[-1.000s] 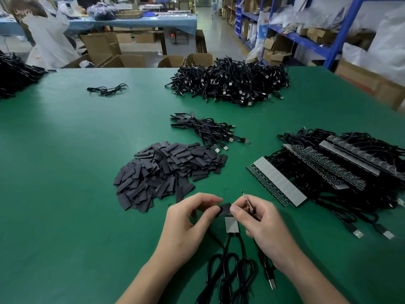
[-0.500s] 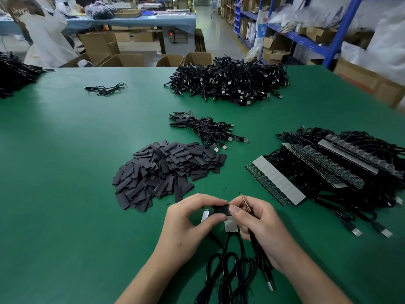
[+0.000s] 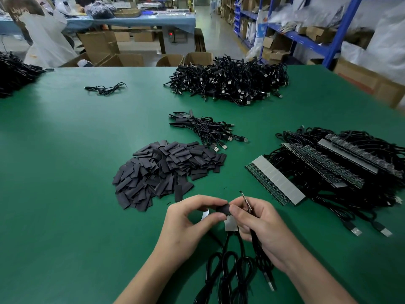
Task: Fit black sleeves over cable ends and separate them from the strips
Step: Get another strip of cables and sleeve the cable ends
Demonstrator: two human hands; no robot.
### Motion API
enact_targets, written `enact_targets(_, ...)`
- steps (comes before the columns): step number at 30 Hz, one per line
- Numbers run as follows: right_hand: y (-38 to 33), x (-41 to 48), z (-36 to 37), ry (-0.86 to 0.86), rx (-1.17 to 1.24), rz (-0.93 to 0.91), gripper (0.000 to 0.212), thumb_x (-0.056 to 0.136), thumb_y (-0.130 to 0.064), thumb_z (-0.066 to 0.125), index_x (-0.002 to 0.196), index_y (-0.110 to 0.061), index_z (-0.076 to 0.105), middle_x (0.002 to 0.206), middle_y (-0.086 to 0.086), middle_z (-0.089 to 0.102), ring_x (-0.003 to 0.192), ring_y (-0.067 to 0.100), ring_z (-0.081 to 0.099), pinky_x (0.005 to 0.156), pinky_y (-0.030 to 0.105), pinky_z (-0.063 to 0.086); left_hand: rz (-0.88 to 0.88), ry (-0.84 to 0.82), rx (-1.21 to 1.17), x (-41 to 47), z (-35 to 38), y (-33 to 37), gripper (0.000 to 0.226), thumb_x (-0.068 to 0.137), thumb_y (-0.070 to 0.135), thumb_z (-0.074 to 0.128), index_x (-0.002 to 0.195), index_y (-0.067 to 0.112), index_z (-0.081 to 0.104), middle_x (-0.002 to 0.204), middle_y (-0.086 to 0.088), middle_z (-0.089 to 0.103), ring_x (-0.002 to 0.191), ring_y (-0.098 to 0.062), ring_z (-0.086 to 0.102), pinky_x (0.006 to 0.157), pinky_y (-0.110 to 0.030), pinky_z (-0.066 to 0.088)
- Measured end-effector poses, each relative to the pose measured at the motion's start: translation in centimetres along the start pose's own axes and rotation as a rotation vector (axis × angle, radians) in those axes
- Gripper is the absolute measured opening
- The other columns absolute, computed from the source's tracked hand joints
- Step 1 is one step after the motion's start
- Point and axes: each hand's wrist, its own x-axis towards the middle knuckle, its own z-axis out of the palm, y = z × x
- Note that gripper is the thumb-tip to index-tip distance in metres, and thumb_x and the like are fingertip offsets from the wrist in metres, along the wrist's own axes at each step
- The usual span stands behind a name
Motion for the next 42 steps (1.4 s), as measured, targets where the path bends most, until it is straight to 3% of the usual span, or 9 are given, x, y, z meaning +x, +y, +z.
enact_targets(6,0.05,0.06,-0.10,0.006,0.003,0.023,0.009,0.083,-0.031,0.076,0.081,-0.022,0.074,0.057,-0.007,0.042,0.049,0.007,0.032,0.047,0.020,0.030,-0.014,-0.002,-0.025,0.08,0.07,0.03,0.021,0.082,0.036,0.078,0.103,0.038,0.077,0.099,0.017,0.078,0.097,-0.009,0.073,0.086,-0.015,0.051)
enact_targets(11,0.09,0.05,-0.14,0.008,0.011,0.029,0.007,0.084,-0.029,0.075,0.080,-0.023,0.074,0.057,-0.008,0.042,0.049,0.007,0.031,0.047,0.020,0.029,-0.009,-0.012,-0.035,0.03,0.04,-0.09,0.022,0.083,0.030,0.079,0.103,0.037,0.077,0.099,0.016,0.078,0.097,-0.008,0.073,0.086,-0.014,0.051)
enact_targets(17,0.19,0.12,-0.20,0.004,0.006,0.027,0.008,0.084,-0.029,0.075,0.084,-0.021,0.076,0.058,-0.006,0.039,0.049,0.008,0.030,0.047,0.021,0.028,-0.006,-0.005,-0.034,0.04,0.05,0.11,0.023,0.081,0.040,0.075,0.104,0.040,0.076,0.098,0.018,0.078,0.096,-0.005,0.073,0.085,-0.012,0.050)
enact_targets(24,0.31,0.13,-0.23,0.006,0.004,0.031,0.006,0.082,-0.031,0.078,0.082,-0.025,0.077,0.060,-0.007,0.044,0.051,0.008,0.032,0.047,0.019,0.031,-0.017,-0.001,-0.022,0.05,0.05,-0.26,0.023,0.082,0.027,0.080,0.102,0.037,0.077,0.098,0.016,0.078,0.097,-0.007,0.073,0.087,-0.015,0.051)
enact_targets(33,0.51,0.25,-0.48,-0.008,0.005,0.039,0.025,0.072,-0.042,0.084,0.085,-0.022,0.077,0.060,-0.008,0.043,0.050,0.007,0.031,0.047,0.019,0.031,-0.004,0.002,-0.022,0.06,0.01,-0.17,0.019,0.082,0.035,0.079,0.101,0.036,0.078,0.098,0.015,0.078,0.098,-0.009,0.073,0.086,-0.016,0.052)
enact_targets(42,0.27,0.20,-0.35,0.007,0.016,0.048,0.010,0.081,-0.027,0.078,0.086,-0.018,0.076,0.057,-0.008,0.042,0.048,0.007,0.031,0.046,0.019,0.032,0.013,0.005,0.014,0.04,-0.07,-0.16,0.019,0.083,0.025,0.081,0.099,0.034,0.078,0.098,0.017,0.077,0.097,-0.008,0.072,0.086,-0.015,0.051)
